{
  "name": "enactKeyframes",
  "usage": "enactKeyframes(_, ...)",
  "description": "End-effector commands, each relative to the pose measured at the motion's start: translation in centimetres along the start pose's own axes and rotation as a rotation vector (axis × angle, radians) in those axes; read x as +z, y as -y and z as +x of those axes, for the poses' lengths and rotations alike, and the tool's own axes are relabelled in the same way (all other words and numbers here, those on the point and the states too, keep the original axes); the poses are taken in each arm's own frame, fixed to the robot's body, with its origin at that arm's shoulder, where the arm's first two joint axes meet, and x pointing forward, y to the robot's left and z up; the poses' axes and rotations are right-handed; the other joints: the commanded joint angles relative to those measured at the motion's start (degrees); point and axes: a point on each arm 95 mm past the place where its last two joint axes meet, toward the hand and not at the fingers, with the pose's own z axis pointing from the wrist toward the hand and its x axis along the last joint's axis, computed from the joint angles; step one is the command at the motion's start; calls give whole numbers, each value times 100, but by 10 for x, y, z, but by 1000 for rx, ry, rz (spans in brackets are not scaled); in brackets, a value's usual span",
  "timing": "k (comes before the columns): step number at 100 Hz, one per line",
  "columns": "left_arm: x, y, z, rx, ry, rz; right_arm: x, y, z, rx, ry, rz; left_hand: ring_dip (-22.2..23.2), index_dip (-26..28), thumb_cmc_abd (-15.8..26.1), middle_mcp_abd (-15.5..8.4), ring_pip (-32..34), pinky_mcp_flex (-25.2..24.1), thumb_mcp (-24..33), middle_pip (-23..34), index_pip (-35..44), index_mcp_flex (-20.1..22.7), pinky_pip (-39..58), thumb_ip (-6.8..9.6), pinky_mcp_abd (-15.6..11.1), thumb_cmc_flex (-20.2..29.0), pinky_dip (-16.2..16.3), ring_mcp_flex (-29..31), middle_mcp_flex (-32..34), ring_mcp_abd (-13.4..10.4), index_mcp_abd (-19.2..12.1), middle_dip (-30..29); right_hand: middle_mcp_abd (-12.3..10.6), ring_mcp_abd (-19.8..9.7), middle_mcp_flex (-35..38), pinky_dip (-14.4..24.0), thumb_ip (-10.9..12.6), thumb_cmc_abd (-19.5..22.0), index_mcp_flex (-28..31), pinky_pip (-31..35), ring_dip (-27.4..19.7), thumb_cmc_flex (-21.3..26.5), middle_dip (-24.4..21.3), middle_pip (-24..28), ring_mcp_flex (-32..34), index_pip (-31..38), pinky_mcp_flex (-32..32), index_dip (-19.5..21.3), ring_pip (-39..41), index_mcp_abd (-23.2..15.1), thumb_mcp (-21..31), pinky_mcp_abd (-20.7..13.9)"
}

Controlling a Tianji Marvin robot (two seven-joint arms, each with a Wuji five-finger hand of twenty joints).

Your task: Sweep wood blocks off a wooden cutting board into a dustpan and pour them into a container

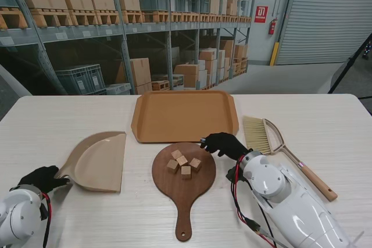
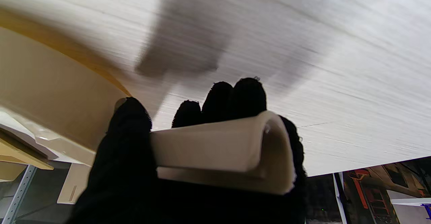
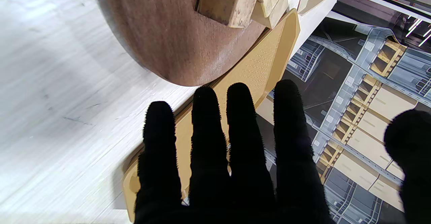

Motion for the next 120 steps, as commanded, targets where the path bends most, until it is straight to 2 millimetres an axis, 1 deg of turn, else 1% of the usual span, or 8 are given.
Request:
enactKeyframes(1, -9, -10, 1, -11, 12, -13, -3, 6, -1, 2, 0, 16, 41, 223, 1129, -1854, 430, -101, 516, 7109, 640, 226, 22, -9, -227, 708, 139, 527, 311, -1233, -15, 120, 1, -101, 130, 154, 60, 65, 178, 261, 6, 10, 65, 152, 89, 51, 18, 16, 153, 23, -239, 125)
enactKeyframes(25, -39, -21, 0, -79, 57, 54, -8, 5, -1, 0, -3, 3, 10, 362, 1075, -1834, 472, -106, 521, 7110, 694, 292, 36, -6, -158, 749, 178, 523, 325, -1182, 53, 179, -4, -106, 130, 134, 61, 85, 196, 305, 5, 32, 63, 150, 83, 52, 4, 24, 160, 25, -261, 118)
enactKeyframes(43, -60, -30, -3, -83, 61, 120, -10, 5, -1, 6, 4, -11, -13, 428, 1089, -1854, 453, -105, 522, 7067, 683, 271, 31, -6, -158, 749, 191, 517, 308, -1197, 80, 190, 1, -94, 133, 111, 63, 95, 198, 321, 3, 42, 62, 148, 77, 47, -8, 28, 161, 28, -276, 121)
enactKeyframes(56, -73, -32, -2, -88, 44, 165, -13, 4, 0, 5, 6, -20, -16, 471, 1090, -1884, 460, -104, 519, 7056, 692, 264, 28, -6, -158, 752, 197, 520, 304, -1229, 87, 204, 0, -101, 130, 97, 62, 100, 202, 328, 2, 43, 60, 143, 82, 45, -15, 30, 163, 25, -286, 118)
enactKeyframes(69, -83, -33, 3, -114, 17, 197, -16, 2, 0, 0, 9, -33, -14, 497, 1095, -1897, 471, -104, 518, 7056, 695, 257, 27, -6, -158, 750, 201, 526, 304, -1247, 84, 217, 11, -94, 133, 83, 63, 106, 199, 334, -1, 49, 60, 142, 74, 37, -22, 29, 159, 46, -290, 124)
enactKeyframes(88, -87, -33, 14, -156, -42, 207, -21, -4, 0, -11, 10, -53, -7, 524, 1094, -1915, 495, -104, 517, 7059, 694, 258, 24, -5, -158, 747, 205, 534, 311, -1272, 79, 237, 9, -85, 127, 68, 64, 107, 198, 339, -2, 61, 57, 134, 69, 29, -28, 29, 157, 44, -293, 128)
enactKeyframes(104, -81, -32, 24, -182, -91, 195, -24, -10, 1, -17, 12, -72, -5, 538, 1091, -1917, 502, -104, 517, 7058, 691, 267, 23, -5, -158, 744, 209, 528, 316, -1287, 79, 250, 13, -85, 126, 56, 64, 112, 193, 339, -3, 63, 58, 132, 65, 22, -36, 30, 155, 42, -299, 130)
enactKeyframes(120, -73, -31, 32, -171, -137, 168, -27, -16, 0, -25, 19, -91, -5, 550, 1088, -1917, 503, -103, 513, 7053, 687, 270, 20, -6, -160, 730, 211, 532, 317, -1296, 67, 260, 25, -89, 118, 45, 64, 111, 192, 339, -4, 67, 56, 122, 59, 18, -37, 33, 149, 37, -302, 136)
